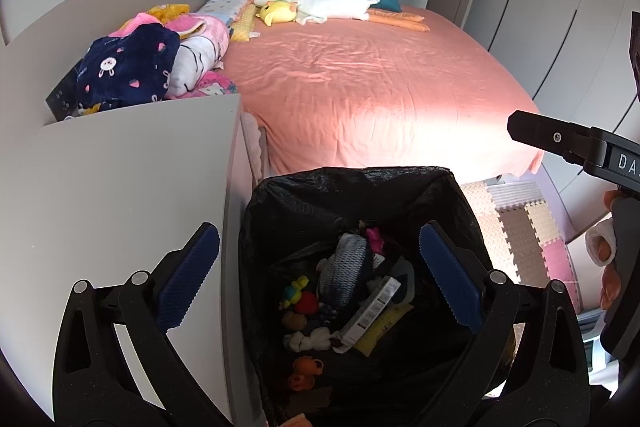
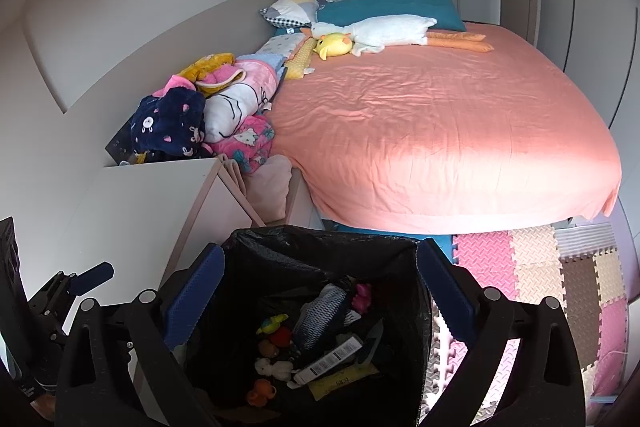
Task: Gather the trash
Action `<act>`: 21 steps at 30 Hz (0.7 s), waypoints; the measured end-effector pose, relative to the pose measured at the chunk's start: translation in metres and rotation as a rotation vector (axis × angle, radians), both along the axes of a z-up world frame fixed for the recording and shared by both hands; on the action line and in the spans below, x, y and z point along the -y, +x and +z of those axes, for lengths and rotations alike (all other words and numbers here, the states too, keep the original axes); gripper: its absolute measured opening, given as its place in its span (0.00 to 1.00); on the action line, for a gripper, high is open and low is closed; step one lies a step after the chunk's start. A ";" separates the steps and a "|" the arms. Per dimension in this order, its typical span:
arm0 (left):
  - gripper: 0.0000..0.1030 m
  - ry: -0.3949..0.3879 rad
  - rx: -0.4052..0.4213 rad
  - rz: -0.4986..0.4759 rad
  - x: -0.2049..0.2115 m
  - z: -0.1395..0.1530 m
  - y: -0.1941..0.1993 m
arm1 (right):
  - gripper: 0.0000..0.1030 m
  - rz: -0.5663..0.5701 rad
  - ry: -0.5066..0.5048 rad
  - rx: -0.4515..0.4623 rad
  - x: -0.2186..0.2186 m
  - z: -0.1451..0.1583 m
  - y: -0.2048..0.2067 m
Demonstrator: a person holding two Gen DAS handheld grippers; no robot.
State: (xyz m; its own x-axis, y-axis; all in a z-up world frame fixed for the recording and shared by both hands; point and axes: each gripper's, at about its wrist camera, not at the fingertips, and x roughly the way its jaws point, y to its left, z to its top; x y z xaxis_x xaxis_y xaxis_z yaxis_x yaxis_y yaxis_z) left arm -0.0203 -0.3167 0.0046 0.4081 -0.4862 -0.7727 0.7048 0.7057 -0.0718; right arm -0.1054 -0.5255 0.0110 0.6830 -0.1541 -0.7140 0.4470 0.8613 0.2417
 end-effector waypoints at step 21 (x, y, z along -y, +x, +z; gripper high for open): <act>0.94 0.000 0.013 0.029 -0.009 0.004 -0.001 | 0.93 0.012 0.001 -0.001 -0.010 -0.001 -0.004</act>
